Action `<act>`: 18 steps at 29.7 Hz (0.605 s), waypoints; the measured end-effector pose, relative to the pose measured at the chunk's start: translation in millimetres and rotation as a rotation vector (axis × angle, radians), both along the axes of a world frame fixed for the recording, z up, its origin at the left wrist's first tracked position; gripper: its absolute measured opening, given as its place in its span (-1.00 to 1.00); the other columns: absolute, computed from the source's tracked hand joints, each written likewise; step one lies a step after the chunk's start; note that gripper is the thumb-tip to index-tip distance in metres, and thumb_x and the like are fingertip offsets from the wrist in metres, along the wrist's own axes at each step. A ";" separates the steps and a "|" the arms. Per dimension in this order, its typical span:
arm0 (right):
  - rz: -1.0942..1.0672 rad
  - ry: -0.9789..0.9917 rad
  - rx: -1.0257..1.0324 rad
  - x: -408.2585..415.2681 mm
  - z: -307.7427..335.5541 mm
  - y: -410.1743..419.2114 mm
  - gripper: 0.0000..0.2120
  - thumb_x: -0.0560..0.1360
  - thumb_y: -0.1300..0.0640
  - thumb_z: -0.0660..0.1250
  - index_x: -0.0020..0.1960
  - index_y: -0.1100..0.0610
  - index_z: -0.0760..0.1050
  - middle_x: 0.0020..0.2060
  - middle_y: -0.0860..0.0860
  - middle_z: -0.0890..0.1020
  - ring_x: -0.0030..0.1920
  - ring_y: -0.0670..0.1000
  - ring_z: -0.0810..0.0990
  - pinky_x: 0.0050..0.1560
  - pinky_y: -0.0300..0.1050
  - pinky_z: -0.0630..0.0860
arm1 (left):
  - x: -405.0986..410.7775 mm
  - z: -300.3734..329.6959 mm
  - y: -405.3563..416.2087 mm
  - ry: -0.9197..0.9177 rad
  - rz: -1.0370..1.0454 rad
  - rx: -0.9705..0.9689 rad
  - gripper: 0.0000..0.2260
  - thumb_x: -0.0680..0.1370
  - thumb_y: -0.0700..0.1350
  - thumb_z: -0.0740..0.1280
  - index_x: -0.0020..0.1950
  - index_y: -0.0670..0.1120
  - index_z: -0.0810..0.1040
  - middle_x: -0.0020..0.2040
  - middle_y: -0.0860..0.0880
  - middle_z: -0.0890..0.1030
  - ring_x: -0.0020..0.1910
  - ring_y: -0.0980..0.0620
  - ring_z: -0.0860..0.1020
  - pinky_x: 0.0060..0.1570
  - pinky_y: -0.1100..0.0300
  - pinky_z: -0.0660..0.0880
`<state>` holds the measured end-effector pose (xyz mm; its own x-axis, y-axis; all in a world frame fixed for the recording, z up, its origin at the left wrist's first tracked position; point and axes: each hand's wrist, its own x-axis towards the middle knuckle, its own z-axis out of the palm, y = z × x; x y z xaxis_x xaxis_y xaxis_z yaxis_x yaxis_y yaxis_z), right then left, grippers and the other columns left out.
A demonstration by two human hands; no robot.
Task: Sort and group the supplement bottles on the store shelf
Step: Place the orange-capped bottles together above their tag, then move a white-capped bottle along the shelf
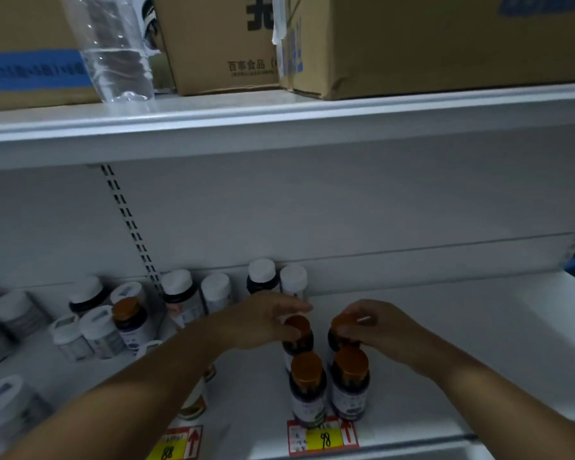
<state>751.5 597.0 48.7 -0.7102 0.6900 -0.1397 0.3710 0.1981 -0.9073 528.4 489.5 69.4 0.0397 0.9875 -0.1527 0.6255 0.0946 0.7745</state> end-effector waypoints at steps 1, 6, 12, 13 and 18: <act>-0.008 -0.010 -0.007 -1.2 1.5 4.3 -0.80 0.37 -0.07 0.43 -0.03 -0.06 0.57 -0.03 -0.08 0.63 -0.03 -0.13 0.60 -0.01 -0.27 0.53 | -4.1 3.5 1.3 -0.071 0.108 0.095 -0.66 0.48 -0.17 0.41 0.23 0.08 0.53 0.26 0.07 0.51 0.27 0.10 0.46 0.24 0.28 0.42; -0.048 -0.085 0.166 -50.0 16.6 37.3 -0.68 0.41 0.00 0.43 0.13 -0.01 0.48 0.12 -0.02 0.54 0.00 -0.12 0.51 -0.12 -0.34 0.42 | -49.1 20.3 20.8 0.326 0.541 0.374 -0.67 0.47 -0.23 0.37 0.22 -0.07 0.53 0.25 -0.09 0.53 0.19 -0.06 0.51 0.16 0.17 0.43; 0.178 -0.333 0.382 -128.8 -1.7 57.3 -0.39 0.41 0.00 0.42 0.34 0.14 0.25 0.30 0.13 0.40 0.24 0.08 0.41 0.07 -0.15 0.36 | -65.2 -0.6 41.7 0.530 0.316 0.143 -0.43 0.53 -0.09 0.34 0.49 -0.11 0.22 0.50 -0.15 0.24 0.46 -0.12 0.23 0.44 0.06 0.17; 0.152 -0.302 0.416 -133.8 -6.3 58.8 -0.48 0.39 0.01 0.44 0.22 0.13 0.28 0.20 0.13 0.44 0.13 0.07 0.44 -0.03 -0.14 0.36 | -66.4 -3.7 43.0 0.516 0.333 0.155 -0.42 0.51 -0.09 0.36 0.48 -0.11 0.23 0.49 -0.16 0.25 0.45 -0.12 0.24 0.41 0.08 0.19; 0.082 -0.181 0.374 -134.9 -8.0 60.9 -0.61 0.35 0.05 0.48 0.00 0.09 0.33 0.02 0.06 0.49 -0.04 -0.01 0.43 -0.16 -0.18 0.32 | -66.7 -6.1 42.4 0.339 0.390 0.175 -0.47 0.40 -0.12 0.48 0.30 -0.16 0.38 0.25 -0.13 0.47 0.19 -0.07 0.46 0.08 0.10 0.42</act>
